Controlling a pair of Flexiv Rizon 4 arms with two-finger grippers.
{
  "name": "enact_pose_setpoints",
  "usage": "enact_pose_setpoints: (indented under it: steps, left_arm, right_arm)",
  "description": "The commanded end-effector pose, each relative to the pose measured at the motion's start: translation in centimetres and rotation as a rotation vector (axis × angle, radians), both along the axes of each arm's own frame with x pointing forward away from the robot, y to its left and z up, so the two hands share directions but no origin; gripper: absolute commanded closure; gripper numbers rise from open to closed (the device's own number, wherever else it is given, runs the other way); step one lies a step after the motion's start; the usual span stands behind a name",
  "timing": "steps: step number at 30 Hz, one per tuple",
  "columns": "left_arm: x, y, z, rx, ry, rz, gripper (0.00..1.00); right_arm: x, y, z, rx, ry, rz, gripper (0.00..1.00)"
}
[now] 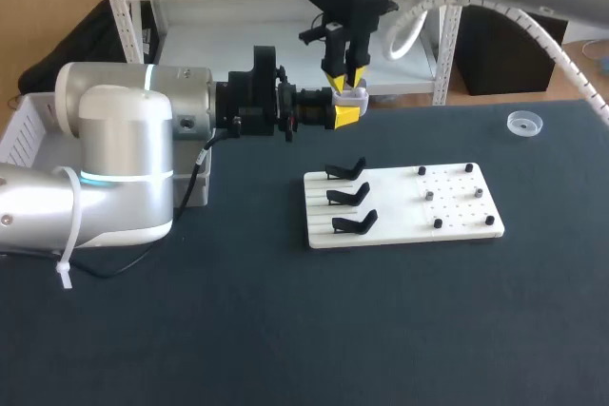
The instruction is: Pick up each earbud case from the left stands, insert the matching earbuds, close the lid, and place the case in the box.
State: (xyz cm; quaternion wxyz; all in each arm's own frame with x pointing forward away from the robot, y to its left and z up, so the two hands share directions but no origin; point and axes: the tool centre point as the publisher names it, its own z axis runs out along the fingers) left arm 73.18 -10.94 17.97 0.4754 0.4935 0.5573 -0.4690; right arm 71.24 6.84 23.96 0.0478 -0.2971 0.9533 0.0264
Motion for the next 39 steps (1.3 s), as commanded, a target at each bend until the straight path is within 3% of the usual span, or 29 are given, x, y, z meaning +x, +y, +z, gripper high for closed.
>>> enact_pose_setpoints:
  steps: [1, 39]
  left_arm:
    - [0.0, 0.0, 0.0, -0.002, -0.001, 0.001, 1.0]
    - [0.0, 0.0, 0.0, -0.002, -0.001, 0.001, 1.0]
  right_arm:
    - [0.1, -0.1, 0.0, 0.005, 0.003, -0.001, 1.0]
    - [0.2, -0.3, -1.1, 0.039, 0.032, -0.024, 1.0]
